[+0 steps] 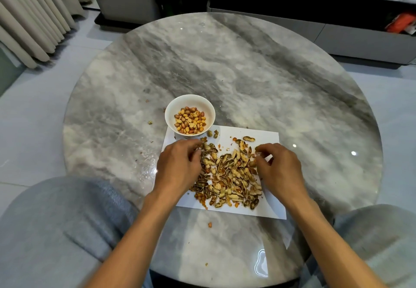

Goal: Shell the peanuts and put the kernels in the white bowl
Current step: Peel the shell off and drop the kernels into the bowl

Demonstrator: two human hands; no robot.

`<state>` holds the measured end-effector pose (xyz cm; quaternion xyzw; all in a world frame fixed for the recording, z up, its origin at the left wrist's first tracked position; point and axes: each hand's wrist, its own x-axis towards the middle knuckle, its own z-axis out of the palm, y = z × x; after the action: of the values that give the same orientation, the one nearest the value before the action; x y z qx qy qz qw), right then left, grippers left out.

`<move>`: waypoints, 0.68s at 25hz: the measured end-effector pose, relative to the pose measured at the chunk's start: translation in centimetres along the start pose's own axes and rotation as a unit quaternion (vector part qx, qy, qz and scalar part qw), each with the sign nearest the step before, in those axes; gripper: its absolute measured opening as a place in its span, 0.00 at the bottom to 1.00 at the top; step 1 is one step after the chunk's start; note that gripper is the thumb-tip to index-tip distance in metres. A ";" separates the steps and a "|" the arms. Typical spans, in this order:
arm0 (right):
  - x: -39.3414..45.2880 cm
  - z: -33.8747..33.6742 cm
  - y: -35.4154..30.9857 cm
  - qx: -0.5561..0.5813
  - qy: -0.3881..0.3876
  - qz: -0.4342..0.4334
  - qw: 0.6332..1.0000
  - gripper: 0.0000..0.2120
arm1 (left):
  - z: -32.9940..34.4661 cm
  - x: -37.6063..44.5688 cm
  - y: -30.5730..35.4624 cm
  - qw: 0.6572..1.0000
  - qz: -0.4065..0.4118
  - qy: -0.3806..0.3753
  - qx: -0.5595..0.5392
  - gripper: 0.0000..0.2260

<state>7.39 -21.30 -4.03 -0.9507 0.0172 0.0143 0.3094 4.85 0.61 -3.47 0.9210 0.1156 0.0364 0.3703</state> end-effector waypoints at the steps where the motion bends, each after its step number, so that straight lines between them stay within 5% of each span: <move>1: 0.7 0.2 -1.0 -0.012 0.002 -0.023 1.000 0.10 | 0.5 0.2 0.3 0.999 0.030 -0.013 0.034 0.13; 7: 6.0 5.8 -7.4 -0.003 -0.051 -0.080 0.995 0.10 | 1.6 0.4 -0.7 0.995 0.060 -0.039 0.072 0.13; 12: 6.6 7.7 -6.6 -0.061 -0.052 -0.078 0.994 0.06 | 1.9 0.8 -0.8 0.999 0.005 -0.012 0.032 0.10; 15: 5.3 5.8 -5.7 0.093 -0.056 -0.041 0.993 0.04 | 1.6 0.7 -0.3 0.996 -0.026 0.025 -0.080 0.08; 17: 3.6 3.4 -5.5 0.296 -0.103 0.036 0.949 0.05 | 1.1 0.5 1.0 0.974 -0.046 0.029 -0.218 0.08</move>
<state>11.12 -14.98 -3.68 -0.8087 0.0227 0.1172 0.5760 5.72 -0.66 -3.61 0.8101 0.1578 0.0704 0.5603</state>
